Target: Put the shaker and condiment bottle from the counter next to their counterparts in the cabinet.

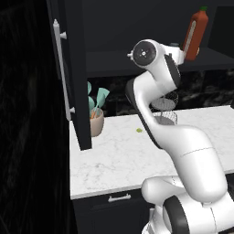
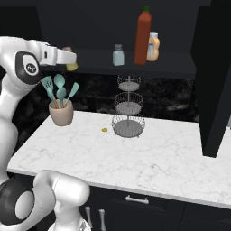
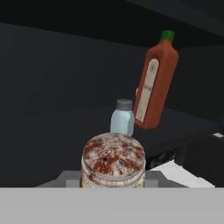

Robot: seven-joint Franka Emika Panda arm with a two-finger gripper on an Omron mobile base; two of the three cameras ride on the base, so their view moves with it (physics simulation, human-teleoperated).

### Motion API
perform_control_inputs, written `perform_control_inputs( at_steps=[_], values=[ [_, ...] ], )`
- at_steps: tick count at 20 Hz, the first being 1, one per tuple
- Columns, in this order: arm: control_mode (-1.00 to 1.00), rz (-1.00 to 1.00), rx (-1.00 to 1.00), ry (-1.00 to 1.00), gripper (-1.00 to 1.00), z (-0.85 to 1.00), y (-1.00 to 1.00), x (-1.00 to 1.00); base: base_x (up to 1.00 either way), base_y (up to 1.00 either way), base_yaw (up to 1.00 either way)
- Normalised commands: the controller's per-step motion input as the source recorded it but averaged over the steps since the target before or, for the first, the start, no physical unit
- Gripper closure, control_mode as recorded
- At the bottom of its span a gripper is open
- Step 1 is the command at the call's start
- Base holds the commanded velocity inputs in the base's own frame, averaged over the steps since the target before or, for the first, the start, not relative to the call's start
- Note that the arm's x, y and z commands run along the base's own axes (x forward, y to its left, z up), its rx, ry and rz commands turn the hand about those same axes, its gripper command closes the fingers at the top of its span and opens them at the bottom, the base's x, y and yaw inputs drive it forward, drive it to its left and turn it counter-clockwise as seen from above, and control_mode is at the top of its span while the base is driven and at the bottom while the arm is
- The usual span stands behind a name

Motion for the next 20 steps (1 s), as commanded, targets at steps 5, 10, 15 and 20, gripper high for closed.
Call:
perform_control_inputs(
  at_steps=[5, 10, 15, 20],
  values=[
    [-1.0, 0.01, 0.0, -0.07, 1.0, -0.13, -0.19, 0.18, 0.0, 0.0, 0.0],
    [-1.0, 0.0, 0.0, -0.06, 1.0, 0.0, -0.36, 0.09, 0.0, 0.0, 0.0],
    [-1.0, -0.09, 0.02, 0.01, 1.0, 0.0, -0.02, 0.2, 0.0, 0.0, 0.0],
    [-1.0, -0.08, 0.02, 0.0, 1.0, 0.0, -0.09, 0.15, 0.0, 0.0, 0.0]
  ],
)
